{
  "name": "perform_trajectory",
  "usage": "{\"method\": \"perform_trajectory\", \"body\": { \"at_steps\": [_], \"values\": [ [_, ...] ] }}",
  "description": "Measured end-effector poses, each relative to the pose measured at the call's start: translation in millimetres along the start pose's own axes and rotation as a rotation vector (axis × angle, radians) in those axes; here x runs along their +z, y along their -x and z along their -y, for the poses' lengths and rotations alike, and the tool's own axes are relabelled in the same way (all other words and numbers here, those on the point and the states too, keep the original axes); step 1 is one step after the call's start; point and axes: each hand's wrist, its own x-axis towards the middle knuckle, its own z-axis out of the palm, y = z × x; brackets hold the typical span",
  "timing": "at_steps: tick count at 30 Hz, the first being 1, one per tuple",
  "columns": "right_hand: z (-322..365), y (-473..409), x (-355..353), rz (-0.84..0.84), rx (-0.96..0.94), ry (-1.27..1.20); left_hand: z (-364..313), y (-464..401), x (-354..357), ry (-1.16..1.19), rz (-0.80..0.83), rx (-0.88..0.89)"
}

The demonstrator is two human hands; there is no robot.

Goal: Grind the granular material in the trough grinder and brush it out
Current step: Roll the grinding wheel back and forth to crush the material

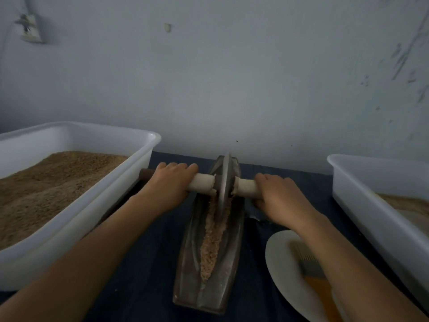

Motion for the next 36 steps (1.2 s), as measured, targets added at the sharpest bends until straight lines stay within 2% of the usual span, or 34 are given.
{"method": "perform_trajectory", "body": {
  "at_steps": [3, 5, 9, 12, 17, 20, 23, 27, 30, 32, 34, 36],
  "values": [
    [-0.1, 2.3, -1.8, 0.029, -0.007, -0.015, 1.3, 0.9, -3.1, 0.018, 0.046, 0.018],
    [2.4, 5.8, -8.5, 0.093, -0.024, -0.033, 2.8, 2.7, -9.3, 0.056, 0.152, 0.027],
    [10.4, 13.7, -32.4, 0.361, -0.033, -0.126, 3.4, 11.1, -27.3, 0.123, 0.425, 0.038],
    [14.6, 22.0, -51.0, 0.528, -0.062, -0.198, 5.3, 20.8, -40.7, 0.134, 0.572, 0.09],
    [16.4, 28.5, -59.7, 0.576, -0.088, -0.224, 7.8, 25.7, -46.8, 0.138, 0.658, 0.139],
    [14.8, 23.5, -55.7, 0.589, -0.074, -0.232, 8.8, 22.1, -42.0, 0.183, 0.634, 0.116],
    [12.8, 16.4, -47.4, 0.518, -0.039, -0.221, 8.8, 15.8, -32.8, 0.203, 0.545, 0.079],
    [7.1, 6.5, -23.7, 0.257, -0.012, -0.095, 9.0, 5.7, -15.1, 0.196, 0.319, 0.027],
    [1.6, -0.4, -4.7, 0.033, -0.005, -0.018, 7.2, -0.9, -1.5, 0.086, 0.087, 0.027],
    [0.5, -3.2, 3.3, -0.056, 0.012, 0.023, 4.4, -4.1, 4.5, 0.03, -0.028, 0.013],
    [0.5, -3.5, 6.1, -0.078, 0.016, 0.029, 2.3, -5.4, 5.8, 0.023, -0.062, 0.0],
    [0.3, -1.8, 3.4, -0.049, 0.006, 0.007, 2.4, -4.8, 3.0, 0.029, -0.021, -0.001]
  ]
}}
